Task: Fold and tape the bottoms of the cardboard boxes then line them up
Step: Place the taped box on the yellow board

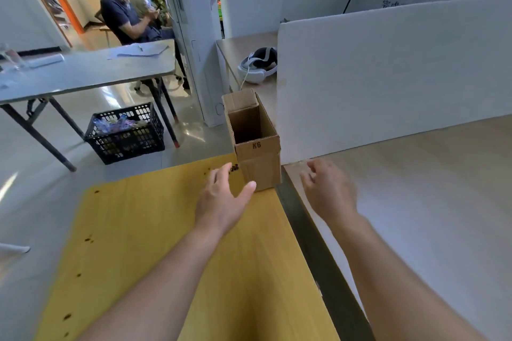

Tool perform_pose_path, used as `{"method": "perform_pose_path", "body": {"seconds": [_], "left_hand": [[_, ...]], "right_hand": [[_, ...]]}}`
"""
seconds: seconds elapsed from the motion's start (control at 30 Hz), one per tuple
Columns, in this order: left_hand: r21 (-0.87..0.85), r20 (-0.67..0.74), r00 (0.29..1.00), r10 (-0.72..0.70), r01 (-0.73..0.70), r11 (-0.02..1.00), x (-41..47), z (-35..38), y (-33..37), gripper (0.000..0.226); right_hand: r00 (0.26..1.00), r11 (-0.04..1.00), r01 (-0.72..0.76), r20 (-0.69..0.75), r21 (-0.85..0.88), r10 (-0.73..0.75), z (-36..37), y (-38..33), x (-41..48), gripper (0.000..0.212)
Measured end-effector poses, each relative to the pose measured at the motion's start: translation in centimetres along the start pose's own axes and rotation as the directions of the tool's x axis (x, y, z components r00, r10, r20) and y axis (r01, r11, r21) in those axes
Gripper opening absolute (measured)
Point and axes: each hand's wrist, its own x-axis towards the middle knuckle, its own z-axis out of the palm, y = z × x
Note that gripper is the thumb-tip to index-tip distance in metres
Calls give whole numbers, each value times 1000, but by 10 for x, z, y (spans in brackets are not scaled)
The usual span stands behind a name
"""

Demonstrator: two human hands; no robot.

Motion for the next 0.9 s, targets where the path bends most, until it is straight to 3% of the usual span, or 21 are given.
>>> {"method": "perform_pose_path", "body": {"seconds": [0.17,0.33,0.43,0.67,0.9], "left_hand": [[123,161,976,145,-166,978,-73,24,-5,58],[139,338,882,327,-391,910,-129,33,-2,44],[116,351,846,402,-465,878,-157,41,2,44],[-7,418,733,536,-588,809,-223,63,47,48],[-137,459,551,697,-731,668,-294,97,122,51]], "right_hand": [[993,989,-110,33,-102,114,-11,17,-95,31],[966,955,-250,27,-162,257,-24,24,-185,31],[943,927,-315,40,-204,329,-33,29,-230,33],[864,828,-502,-94,-251,495,-77,63,-313,34],[765,727,-643,-263,-243,588,-132,120,-383,33]]}}
